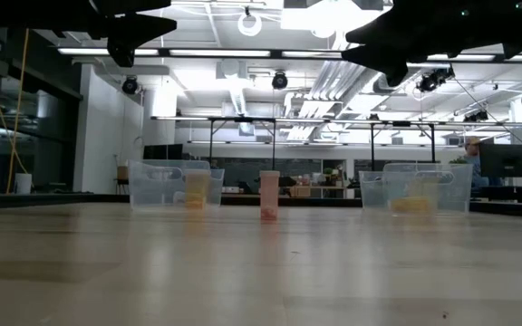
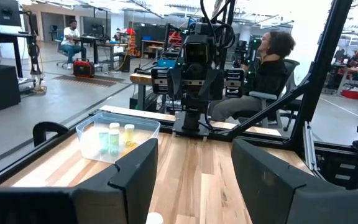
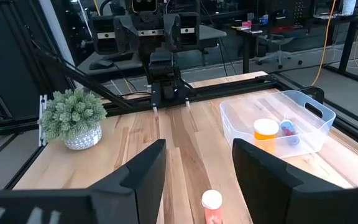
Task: Pick and place medicine bottles into bin by pill shape (circle, oval)
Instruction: Put the red tablet bottle into the right transparent bin
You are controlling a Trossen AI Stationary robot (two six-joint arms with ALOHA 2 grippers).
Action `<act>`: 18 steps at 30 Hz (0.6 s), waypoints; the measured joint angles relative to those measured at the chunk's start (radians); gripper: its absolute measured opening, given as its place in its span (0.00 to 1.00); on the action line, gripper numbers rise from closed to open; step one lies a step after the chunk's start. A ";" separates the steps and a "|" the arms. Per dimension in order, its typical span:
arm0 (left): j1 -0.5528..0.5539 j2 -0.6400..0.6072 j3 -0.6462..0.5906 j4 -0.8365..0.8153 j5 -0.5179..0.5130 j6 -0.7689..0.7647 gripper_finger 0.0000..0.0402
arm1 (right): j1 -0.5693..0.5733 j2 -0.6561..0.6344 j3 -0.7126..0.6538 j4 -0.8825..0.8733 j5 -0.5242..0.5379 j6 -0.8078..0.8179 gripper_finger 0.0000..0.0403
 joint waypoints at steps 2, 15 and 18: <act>0.000 0.000 0.000 0.000 0.000 0.000 0.49 | 0.000 0.000 0.000 0.000 0.000 0.001 0.44; 0.000 0.000 0.000 -0.001 0.000 -0.008 0.49 | 0.000 0.154 0.007 0.011 -0.016 0.093 0.44; 0.000 0.000 0.000 -0.001 0.000 -0.008 0.49 | 0.000 0.272 0.055 0.013 -0.017 0.086 0.44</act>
